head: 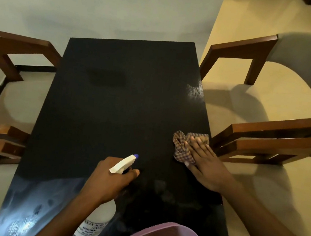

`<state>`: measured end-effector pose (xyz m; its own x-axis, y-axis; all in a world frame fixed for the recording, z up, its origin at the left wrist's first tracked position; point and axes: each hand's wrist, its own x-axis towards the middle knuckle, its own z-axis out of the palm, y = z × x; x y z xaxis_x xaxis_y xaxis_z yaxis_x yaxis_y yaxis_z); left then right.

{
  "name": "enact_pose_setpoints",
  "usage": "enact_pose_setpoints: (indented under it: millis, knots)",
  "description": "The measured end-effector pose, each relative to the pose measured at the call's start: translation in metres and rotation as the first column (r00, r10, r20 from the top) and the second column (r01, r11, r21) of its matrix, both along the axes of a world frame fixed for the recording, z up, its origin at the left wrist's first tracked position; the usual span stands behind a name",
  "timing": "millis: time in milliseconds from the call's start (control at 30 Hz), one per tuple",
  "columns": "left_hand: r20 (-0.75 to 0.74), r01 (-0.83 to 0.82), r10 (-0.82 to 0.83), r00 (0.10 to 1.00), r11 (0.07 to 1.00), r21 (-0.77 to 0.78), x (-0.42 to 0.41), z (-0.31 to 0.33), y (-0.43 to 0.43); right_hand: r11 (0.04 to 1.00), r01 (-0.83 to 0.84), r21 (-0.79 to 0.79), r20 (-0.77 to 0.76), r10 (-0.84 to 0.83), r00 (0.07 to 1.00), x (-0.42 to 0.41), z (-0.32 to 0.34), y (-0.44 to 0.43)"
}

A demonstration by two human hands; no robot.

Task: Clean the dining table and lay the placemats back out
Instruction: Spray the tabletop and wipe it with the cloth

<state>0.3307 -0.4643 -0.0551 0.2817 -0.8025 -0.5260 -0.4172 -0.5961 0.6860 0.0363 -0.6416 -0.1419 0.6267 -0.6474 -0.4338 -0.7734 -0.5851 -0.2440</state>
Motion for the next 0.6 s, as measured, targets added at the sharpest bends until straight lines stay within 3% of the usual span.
enact_pose_setpoints:
  millis: [200, 367, 467, 600]
  knots:
    - [-0.011, -0.001, 0.001, 1.0, 1.0, 0.007, -0.006, 0.004, 0.007, 0.984, -0.167, 0.059, 0.051, 0.164, 0.985, 0.062, -0.004, 0.021]
    - [0.004, 0.036, -0.036, 0.999, 0.998, 0.047, -0.004, 0.003, 0.015, 0.928, -0.365, 0.077, 0.08, 0.359, 0.93, 0.02, 0.004, 0.066]
    - [0.007, 0.043, -0.043, 0.999, 0.999, 0.032, -0.001, 0.006, 0.023, 0.933, -0.342, 0.113, 0.005, 0.343, 0.939, -0.036, 0.009, 0.079]
    - [0.015, 0.057, -0.057, 0.998, 0.998, 0.013, 0.006, 0.014, 0.036, 0.974, -0.182, 0.136, -0.141, 0.201, 0.969, -0.069, 0.022, 0.071]
